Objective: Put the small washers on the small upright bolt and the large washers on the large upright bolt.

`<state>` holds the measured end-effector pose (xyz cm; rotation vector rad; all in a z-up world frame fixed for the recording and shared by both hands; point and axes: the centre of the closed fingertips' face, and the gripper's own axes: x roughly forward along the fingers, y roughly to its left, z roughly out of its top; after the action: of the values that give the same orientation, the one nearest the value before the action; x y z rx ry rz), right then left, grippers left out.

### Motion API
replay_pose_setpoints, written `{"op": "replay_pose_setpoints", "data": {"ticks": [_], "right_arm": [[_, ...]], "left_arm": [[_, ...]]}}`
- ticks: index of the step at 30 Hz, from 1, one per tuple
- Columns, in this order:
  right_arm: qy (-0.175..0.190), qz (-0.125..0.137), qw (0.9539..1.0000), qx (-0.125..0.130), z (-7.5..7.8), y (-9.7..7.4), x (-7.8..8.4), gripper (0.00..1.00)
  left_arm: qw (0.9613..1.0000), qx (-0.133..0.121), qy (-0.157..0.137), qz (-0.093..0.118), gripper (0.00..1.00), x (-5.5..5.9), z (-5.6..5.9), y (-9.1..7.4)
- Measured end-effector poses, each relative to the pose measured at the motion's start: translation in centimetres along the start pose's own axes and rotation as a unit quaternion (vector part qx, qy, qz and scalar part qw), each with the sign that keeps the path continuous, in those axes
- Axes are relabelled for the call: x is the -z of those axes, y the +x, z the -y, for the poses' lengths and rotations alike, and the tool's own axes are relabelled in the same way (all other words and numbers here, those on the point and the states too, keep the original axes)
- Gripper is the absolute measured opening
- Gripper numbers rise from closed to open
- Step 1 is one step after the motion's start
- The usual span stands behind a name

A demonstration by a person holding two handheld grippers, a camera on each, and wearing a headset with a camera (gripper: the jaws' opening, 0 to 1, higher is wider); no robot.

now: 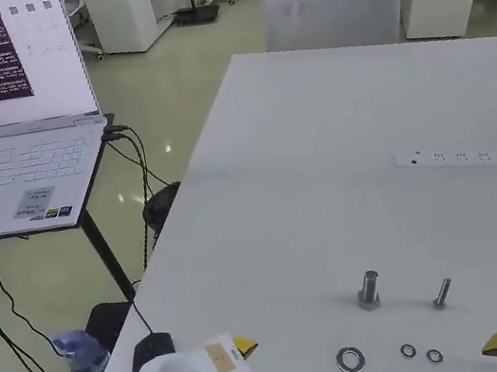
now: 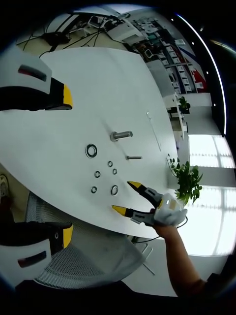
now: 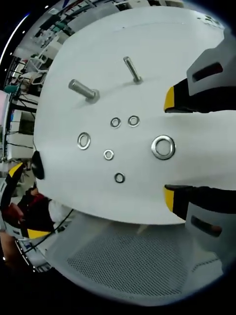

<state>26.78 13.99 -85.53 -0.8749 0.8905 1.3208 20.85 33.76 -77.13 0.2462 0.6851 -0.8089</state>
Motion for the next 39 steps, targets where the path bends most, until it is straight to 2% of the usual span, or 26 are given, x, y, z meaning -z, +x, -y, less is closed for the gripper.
{"op": "replay_pose_setpoints", "data": {"ticks": [14, 22, 26, 30, 35, 39], "right_arm": [[-0.019, -0.028, 0.9993, -0.013, 0.2, 1.0, 0.3, 0.49], [-0.028, -0.048, 0.9984, -0.011, 0.3, 1.7, 0.8, 0.47], [-0.023, -0.046, 0.9986, -0.013, 0.4, 1.7, 0.7, 0.46], [-0.019, -0.05, 0.9983, -0.022, -0.1, 1.8, 0.8, 0.42], [-0.023, -0.059, 0.9977, -0.023, -0.2, 1.8, 0.9, 0.41], [-0.022, -0.07, 0.9971, -0.02, -0.2, 1.8, 0.8, 0.34]], "left_arm": [[1.0, 0.004, 0.001, -0.002, 0.99, 0.4, -0.1, 0.0], [1.0, 0.004, -0.002, 0.003, 0.99, 0.5, -0.4, -0.2], [1.0, 0.005, 0.002, 0.002, 0.99, 0.5, -0.4, -0.2], [1.0, 0.005, 0.004, 0.004, 0.99, 0.4, -0.4, -0.3], [0.9999, 0.008, 0.004, 0.005, 0.97, 0.4, -0.3, -0.2], [0.9999, 0.012, 0.006, 0.002, 0.95, 0.6, 0.0, -0.1]]}}
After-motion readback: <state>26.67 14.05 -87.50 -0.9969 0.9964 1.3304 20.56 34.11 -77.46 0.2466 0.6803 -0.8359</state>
